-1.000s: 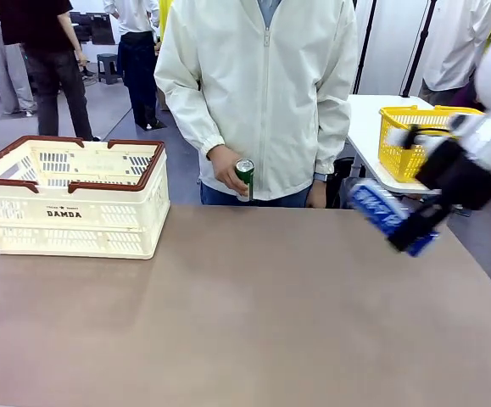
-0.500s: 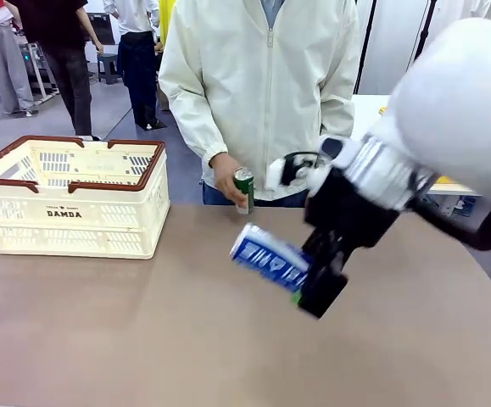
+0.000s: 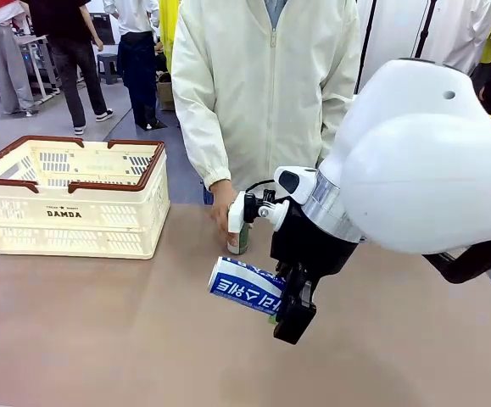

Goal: Place the drinks into the Shopping basket.
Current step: Pick up one drink and place it into the Shopping basket.

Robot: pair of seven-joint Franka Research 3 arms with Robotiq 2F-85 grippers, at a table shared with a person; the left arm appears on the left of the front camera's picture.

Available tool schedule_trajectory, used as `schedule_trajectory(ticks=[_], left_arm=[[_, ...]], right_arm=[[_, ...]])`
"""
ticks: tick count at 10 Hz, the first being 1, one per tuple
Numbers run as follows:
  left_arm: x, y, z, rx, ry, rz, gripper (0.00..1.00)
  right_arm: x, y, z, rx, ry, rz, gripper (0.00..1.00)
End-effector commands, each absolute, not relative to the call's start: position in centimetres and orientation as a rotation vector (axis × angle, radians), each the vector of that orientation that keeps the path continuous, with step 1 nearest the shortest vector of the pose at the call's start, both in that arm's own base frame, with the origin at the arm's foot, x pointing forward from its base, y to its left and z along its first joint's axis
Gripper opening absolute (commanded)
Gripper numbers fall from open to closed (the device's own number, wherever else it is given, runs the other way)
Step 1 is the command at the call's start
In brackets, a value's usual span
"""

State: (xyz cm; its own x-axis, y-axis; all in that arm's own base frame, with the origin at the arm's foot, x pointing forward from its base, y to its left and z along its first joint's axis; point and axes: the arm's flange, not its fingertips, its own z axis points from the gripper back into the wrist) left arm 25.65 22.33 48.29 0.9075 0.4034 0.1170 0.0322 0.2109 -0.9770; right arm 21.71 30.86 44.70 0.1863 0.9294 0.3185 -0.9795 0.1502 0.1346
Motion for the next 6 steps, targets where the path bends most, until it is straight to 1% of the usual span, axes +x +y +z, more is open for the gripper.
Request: schedule_trajectory(ticks=[1, 2, 3, 4, 6], left_arm=[[25.5, 22.4, 48.5, -1.355, -0.383, 0.264, 1.00], [25.5, 22.4, 48.5, -1.355, -0.383, 0.264, 1.00], [25.5, 22.4, 48.5, -1.355, -0.383, 0.264, 1.00], [25.5, 22.4, 48.5, -1.355, -0.383, 0.264, 1.00], [25.5, 22.4, 48.5, -1.355, -0.383, 0.264, 1.00]], right_arm=[[25.6, 25.0, 43.4, 0.437, -0.168, 1.301, 0.00], [25.6, 15.9, 44.2, 0.565, -0.278, 1.139, 0.00], [23.9, 9.4, 45.6, 0.556, -0.348, 1.043, 0.00], [22.3, 4.0, 46.0, 0.495, -0.382, 0.818, 0.00], [21.0, -0.9, 42.9, 0.488, -0.369, 0.614, 0.00]])
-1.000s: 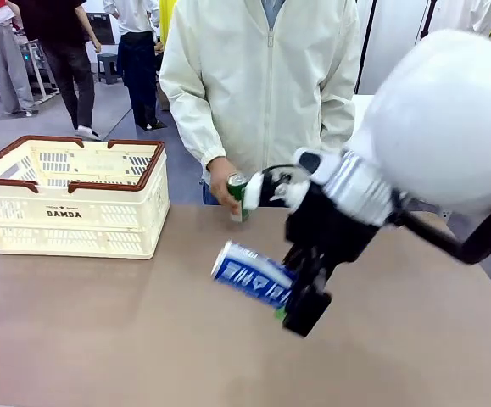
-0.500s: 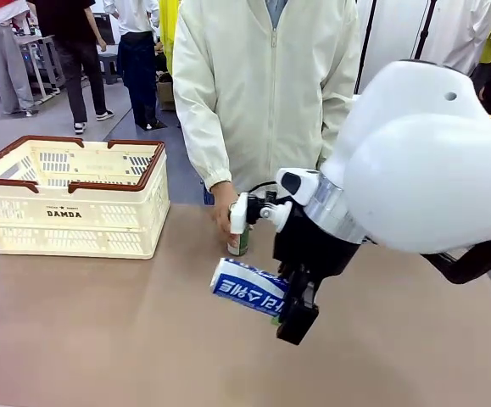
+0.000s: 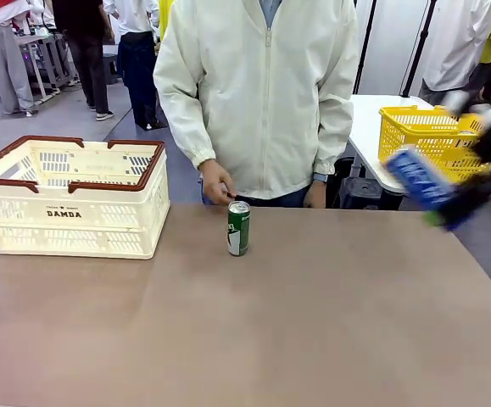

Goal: Place the drinks into the Shopping basket.
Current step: Pick up one drink and place it into the Shopping basket.

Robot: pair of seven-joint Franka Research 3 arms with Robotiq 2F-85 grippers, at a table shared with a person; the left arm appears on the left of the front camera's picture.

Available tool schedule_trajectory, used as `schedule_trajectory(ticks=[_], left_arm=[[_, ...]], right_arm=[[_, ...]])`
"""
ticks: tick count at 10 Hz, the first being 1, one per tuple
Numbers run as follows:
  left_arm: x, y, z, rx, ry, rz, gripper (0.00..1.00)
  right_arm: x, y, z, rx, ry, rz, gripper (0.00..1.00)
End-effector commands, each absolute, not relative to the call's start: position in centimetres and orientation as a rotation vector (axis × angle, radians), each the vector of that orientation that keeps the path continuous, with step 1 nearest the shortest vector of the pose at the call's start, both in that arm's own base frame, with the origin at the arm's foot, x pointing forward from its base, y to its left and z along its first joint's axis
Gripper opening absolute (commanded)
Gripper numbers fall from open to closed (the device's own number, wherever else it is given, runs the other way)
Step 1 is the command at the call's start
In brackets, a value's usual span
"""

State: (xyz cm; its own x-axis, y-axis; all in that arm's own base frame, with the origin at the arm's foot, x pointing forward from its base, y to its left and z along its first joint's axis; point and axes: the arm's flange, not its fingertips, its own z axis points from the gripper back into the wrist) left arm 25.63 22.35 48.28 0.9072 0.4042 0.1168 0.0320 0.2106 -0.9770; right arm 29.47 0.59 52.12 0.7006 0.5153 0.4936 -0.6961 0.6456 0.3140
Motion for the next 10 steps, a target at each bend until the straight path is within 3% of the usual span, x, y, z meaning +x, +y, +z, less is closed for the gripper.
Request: schedule_trajectory(ticks=[1, 3, 5, 8, 10], left_arm=[[25.5, 22.4, 48.5, -1.355, -0.383, 0.264, 1.00], [25.5, 22.4, 48.5, -1.355, -0.383, 0.264, 1.00], [25.5, 22.4, 48.5, -1.355, -0.383, 0.264, 1.00], [25.5, 22.4, 48.5, -1.355, -0.383, 0.264, 1.00], [25.5, 22.4, 48.5, -1.355, -0.383, 0.264, 1.00]], right_arm=[[20.7, -2.0, 40.9, 0.486, -0.345, 0.516, 0.00], [20.1, -2.4, 38.5, 0.507, -0.344, 0.471, 0.00], [21.4, 0.8, 38.8, 0.487, -0.368, 0.587, 0.00], [25.8, 11.6, 39.4, 0.399, -0.290, 0.865, 0.00], [29.0, 21.1, 36.8, 0.382, -0.196, 1.115, 0.00]])
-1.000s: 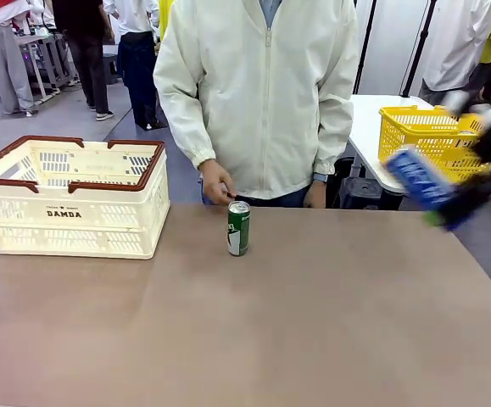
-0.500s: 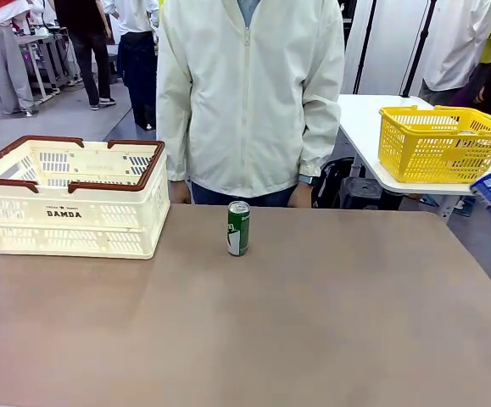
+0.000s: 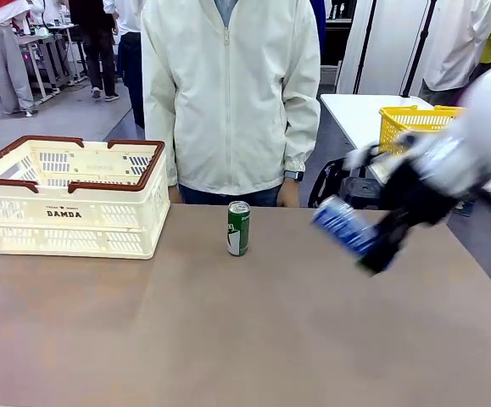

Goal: Place the drinks into the Shopping basket.
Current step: Pick up one drink and place it into the Shopping basket.

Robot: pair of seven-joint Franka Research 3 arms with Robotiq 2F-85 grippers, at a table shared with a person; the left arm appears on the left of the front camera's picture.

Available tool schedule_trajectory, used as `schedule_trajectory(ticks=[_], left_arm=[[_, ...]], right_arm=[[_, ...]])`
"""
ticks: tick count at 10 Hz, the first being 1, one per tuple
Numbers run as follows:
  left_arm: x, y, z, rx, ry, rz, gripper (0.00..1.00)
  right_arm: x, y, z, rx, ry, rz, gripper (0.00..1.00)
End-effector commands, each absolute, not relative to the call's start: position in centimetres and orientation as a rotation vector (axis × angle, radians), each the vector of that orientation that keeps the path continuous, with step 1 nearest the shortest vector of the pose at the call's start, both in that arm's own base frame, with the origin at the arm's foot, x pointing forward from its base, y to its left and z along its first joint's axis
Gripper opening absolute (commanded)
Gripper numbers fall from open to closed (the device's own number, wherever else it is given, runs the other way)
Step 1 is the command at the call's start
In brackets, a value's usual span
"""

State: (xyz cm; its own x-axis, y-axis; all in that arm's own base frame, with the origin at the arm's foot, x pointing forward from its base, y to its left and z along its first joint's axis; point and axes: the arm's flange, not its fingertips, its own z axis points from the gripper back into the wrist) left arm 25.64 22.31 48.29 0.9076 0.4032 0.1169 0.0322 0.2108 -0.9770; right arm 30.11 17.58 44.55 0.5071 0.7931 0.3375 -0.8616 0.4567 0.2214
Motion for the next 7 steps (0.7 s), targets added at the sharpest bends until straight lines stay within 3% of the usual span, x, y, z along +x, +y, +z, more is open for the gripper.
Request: schedule_trajectory(ticks=[1, 3, 7], left_arm=[[25.5, 22.4, 48.5, -1.355, -0.383, 0.264, 1.00], [25.5, 22.4, 48.5, -1.355, -0.383, 0.264, 1.00], [25.5, 22.4, 48.5, -1.355, -0.383, 0.264, 1.00]], right_arm=[[29.7, 25.3, 35.0, 0.362, -0.149, 1.251, 0.00], [29.7, 32.5, 30.7, 0.334, -0.059, 1.519, 0.00], [30.8, 37.9, 26.3, 0.402, -0.071, 1.596, 0.00]])
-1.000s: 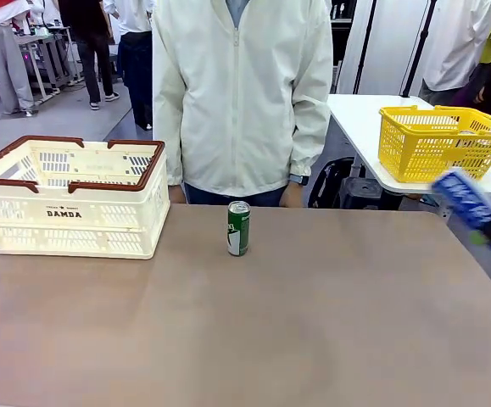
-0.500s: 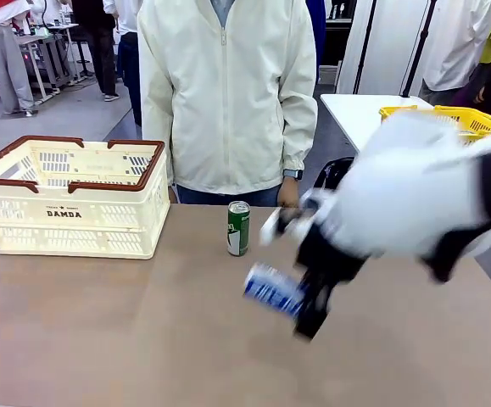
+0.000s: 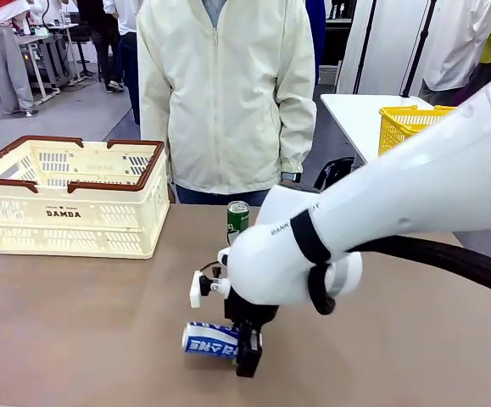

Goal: Place the drinks into the Shopping basket.
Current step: Pick up one drink and place it into the Shopping basket.

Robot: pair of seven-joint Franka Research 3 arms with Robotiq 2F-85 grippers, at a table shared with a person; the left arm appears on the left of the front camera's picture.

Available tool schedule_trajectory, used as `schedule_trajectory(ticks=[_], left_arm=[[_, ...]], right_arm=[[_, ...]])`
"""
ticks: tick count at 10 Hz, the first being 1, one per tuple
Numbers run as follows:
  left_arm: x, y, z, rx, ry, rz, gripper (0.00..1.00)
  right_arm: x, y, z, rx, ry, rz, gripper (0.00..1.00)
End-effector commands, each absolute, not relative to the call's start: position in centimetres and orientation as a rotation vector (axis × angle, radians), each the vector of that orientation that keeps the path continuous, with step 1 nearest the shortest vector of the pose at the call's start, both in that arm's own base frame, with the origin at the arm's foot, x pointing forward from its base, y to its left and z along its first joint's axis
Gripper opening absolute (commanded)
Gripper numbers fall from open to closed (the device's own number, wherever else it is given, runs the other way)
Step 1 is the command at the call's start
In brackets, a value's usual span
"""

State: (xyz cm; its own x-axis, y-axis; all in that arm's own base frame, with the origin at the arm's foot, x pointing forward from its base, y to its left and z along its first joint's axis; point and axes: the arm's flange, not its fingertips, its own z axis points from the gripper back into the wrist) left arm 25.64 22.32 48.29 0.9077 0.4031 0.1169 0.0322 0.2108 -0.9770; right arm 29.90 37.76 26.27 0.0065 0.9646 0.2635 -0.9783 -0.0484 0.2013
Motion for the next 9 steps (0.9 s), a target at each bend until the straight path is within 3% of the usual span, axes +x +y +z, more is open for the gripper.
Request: schedule_trajectory(ticks=[1, 6, 7, 8, 9], left_arm=[[25.5, 22.4, 48.5, -1.355, -0.383, 0.264, 1.00], [25.5, 22.4, 48.5, -1.355, -0.383, 0.264, 1.00], [25.5, 22.4, 48.5, -1.355, -0.383, 0.264, 1.00], [25.5, 22.4, 48.5, -1.355, -0.383, 0.264, 1.00], [25.5, 22.4, 48.5, -1.355, -0.383, 0.264, 1.00]], right_arm=[[31.0, 38.3, 26.0, 0.392, -0.050, 1.600, 0.00], [32.1, 38.6, 25.0, 0.310, -0.141, 1.529, 0.00], [32.1, 38.6, 25.0, 0.306, -0.135, 1.534, 0.59], [32.1, 38.6, 25.1, 0.299, -0.134, 1.532, 1.00], [32.1, 38.6, 25.1, 0.298, -0.136, 1.530, 1.00]])
